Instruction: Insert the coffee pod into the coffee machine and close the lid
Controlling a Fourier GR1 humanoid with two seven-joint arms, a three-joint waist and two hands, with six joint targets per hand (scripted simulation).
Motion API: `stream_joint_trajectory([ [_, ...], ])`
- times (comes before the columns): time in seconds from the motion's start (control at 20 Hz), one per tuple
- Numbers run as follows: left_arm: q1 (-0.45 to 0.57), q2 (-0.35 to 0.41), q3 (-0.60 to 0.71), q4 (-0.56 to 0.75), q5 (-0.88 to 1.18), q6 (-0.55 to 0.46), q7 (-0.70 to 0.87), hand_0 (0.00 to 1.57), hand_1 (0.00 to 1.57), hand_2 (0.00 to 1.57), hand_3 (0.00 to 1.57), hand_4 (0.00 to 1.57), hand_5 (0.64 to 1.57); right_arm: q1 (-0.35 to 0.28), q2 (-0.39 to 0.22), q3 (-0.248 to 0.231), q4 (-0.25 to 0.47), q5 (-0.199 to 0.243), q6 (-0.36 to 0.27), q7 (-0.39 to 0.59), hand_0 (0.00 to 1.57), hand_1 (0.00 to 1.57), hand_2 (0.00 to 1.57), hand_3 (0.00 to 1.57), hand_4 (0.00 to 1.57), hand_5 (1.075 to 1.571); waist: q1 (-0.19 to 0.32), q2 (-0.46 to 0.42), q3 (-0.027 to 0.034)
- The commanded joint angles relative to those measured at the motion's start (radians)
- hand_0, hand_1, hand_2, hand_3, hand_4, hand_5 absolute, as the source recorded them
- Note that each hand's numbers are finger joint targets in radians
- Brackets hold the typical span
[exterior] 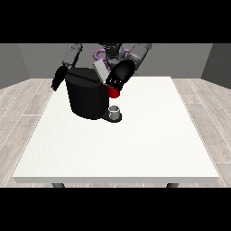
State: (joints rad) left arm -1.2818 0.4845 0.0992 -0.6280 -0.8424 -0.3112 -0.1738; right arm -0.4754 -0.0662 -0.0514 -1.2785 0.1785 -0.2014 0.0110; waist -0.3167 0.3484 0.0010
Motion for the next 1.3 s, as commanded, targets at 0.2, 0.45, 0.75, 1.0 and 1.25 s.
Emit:
stream_joint_trajectory([
  [0.2,-0.013,-0.006,0.014,-0.021,-0.003,0.075,-0.054,1.25,1.25,1.21,0.95,0.00,1.571,-0.014,0.001,-0.017,0.013,-0.007,-0.013,-0.041,0.00,0.00,0.00,0.00,0.10,1.571,0.003,0.040,-0.0007],
  [0.45,-0.056,0.048,0.019,-0.015,-0.012,0.048,-0.077,1.27,1.27,1.24,0.97,0.00,1.571,-0.049,-0.065,-0.047,0.028,-0.010,0.021,-0.044,0.00,0.00,0.00,0.00,0.22,1.571,-0.013,0.081,-0.0004],
  [0.75,-0.053,0.031,-0.008,-0.015,-0.051,0.079,-0.075,1.00,1.00,1.02,0.72,0.00,1.571,-0.030,-0.011,0.003,0.031,0.030,-0.017,-0.032,0.00,0.00,0.00,0.00,0.16,1.571,-0.012,0.061,-0.0004],
  [1.0,-0.047,0.091,-0.008,-0.001,-0.086,0.117,-0.103,0.00,0.00,0.69,0.55,0.00,1.571,-0.016,-0.006,0.013,0.010,0.041,-0.027,-0.021,0.00,0.00,0.00,0.00,0.20,1.571,-0.026,0.071,-0.0006],
  [1.25,-0.019,0.076,0.002,0.025,-0.091,0.149,-0.101,0.00,0.00,0.57,0.47,0.00,1.571,-0.026,-0.014,0.012,-0.017,0.022,0.001,0.005,0.00,0.00,0.00,0.00,0.00,1.571,-0.044,0.067,-0.0007],
])
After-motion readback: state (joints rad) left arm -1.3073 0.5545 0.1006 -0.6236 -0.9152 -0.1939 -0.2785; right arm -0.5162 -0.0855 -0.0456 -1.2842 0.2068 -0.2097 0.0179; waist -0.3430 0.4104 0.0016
